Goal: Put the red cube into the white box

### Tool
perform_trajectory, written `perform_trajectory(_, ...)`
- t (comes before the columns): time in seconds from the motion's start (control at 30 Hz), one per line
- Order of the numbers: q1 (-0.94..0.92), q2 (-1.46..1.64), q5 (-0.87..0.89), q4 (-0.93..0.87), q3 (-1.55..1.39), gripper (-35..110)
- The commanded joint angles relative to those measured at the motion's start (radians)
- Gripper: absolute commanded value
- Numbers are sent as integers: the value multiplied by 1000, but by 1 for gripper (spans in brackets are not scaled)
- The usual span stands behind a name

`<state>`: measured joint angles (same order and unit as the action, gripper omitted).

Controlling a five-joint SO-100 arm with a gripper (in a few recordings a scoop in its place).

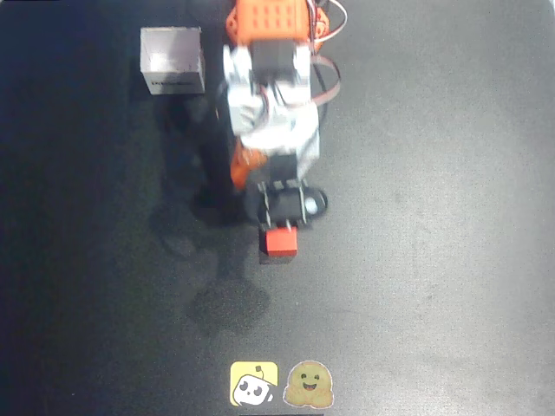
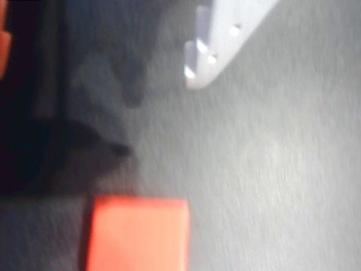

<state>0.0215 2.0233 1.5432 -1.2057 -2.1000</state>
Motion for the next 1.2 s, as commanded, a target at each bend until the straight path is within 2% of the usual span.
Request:
perform_trajectory(0.0,3,-91,8,46,89,24)
perform_trajectory(0.2,0,-258,11,94,193,24)
perform_trajectory(0.5,2,-365,25,221,201,24)
perform_trajectory(1.17,52,-437,60,259,195,24)
